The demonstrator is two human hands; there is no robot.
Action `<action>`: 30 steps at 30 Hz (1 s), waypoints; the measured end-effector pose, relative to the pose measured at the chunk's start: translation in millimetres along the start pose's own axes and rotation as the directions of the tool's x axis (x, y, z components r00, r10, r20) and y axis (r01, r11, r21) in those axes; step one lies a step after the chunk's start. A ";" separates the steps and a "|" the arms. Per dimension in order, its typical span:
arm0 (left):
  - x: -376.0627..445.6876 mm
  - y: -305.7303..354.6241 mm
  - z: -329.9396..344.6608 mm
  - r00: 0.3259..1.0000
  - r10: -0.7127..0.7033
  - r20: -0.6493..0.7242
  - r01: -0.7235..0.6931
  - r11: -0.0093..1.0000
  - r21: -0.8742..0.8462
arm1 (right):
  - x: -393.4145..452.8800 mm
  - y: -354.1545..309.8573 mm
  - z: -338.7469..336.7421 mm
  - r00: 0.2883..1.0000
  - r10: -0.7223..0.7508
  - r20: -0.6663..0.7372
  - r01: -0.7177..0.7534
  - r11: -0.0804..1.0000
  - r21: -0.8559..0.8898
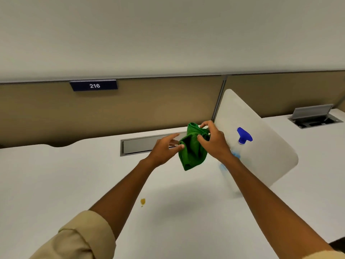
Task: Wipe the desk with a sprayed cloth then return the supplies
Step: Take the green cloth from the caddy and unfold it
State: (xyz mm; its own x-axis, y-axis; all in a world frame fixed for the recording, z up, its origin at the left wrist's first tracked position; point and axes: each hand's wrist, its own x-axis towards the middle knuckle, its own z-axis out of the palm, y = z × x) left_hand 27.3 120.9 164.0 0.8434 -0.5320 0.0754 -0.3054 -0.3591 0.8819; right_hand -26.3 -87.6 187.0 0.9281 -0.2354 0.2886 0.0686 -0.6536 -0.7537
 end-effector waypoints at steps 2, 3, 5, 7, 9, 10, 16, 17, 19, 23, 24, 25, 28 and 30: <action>-8.1 -5.5 -20.4 0.998 -0.005 -0.060 0.005 1.000 -0.008 | 0.0 -18.3 19.5 0.998 -0.062 0.032 0.060 0.997 0.042; -13.4 -9.2 -30.5 0.996 -0.010 -0.089 0.009 1.000 -0.007 | -0.1 -26.5 29.0 0.995 -0.083 0.052 0.079 0.995 0.063; -25.1 -17.4 -49.5 0.991 -0.021 -0.129 0.021 1.000 -0.003 | -0.3 -39.7 46.8 0.992 -0.099 0.085 0.091 0.991 0.094; -36.3 -24.0 -64.6 0.986 -0.036 -0.162 0.036 0.999 -0.002 | -1.4 -50.1 61.3 0.991 -0.093 0.101 0.081 0.990 0.117; -47.8 -30.0 -78.3 0.978 -0.054 -0.201 0.052 0.999 -0.013 | -3.2 -60.4 74.8 0.990 -0.073 0.118 0.054 0.986 0.156; -53.0 -32.8 -84.5 0.973 -0.064 -0.223 0.059 0.998 -0.028 | -4.2 -65.0 80.5 0.991 -0.051 0.127 0.028 0.983 0.181; -71.4 -48.7 -116.7 0.931 -0.197 -0.307 0.133 0.967 -0.217 | -9.9 -80.0 101.5 0.979 0.125 0.162 -0.182 0.896 0.405; -73.7 -50.3 -121.1 0.927 -0.209 -0.312 0.133 0.960 -0.247 | -10.6 -80.7 103.2 0.976 0.149 0.160 -0.205 0.879 0.430; -76.7 -51.8 -127.8 0.916 -0.242 -0.320 0.139 0.940 -0.313 | -11.5 -81.1 104.7 0.966 0.194 0.168 -0.251 0.855 0.453; -77.6 -51.1 -133.4 0.893 -0.317 -0.320 0.152 0.880 -0.450 | -13.4 -78.2 104.2 0.943 0.293 0.157 -0.332 0.850 0.409; -77.0 -50.3 -133.6 0.888 -0.328 -0.322 0.153 0.871 -0.467 | -14.0 -76.4 104.0 0.938 0.314 0.150 -0.347 0.861 0.370; -76.4 -49.4 -133.7 0.885 -0.335 -0.323 0.152 0.864 -0.480 | -14.8 -74.1 104.1 0.933 0.327 0.149 -0.358 0.878 0.319; -73.1 -45.9 -132.8 0.883 -0.346 -0.316 0.150 0.848 -0.509 | -17.5 -66.4 106.1 0.940 0.303 0.155 -0.324 0.936 0.139; -69.4 -42.8 -130.6 0.887 -0.346 -0.307 0.158 0.851 -0.501 | -18.9 -65.1 107.9 0.952 0.233 0.200 -0.256 0.962 0.093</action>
State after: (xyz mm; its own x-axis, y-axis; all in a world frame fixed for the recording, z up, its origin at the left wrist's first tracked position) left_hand 39.6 273.3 181.8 0.9891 -0.1124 -0.0954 0.0953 -0.0056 0.9954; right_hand -8.8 37.0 167.0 0.9723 -0.2331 -0.0191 -0.1371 -0.5018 -0.8540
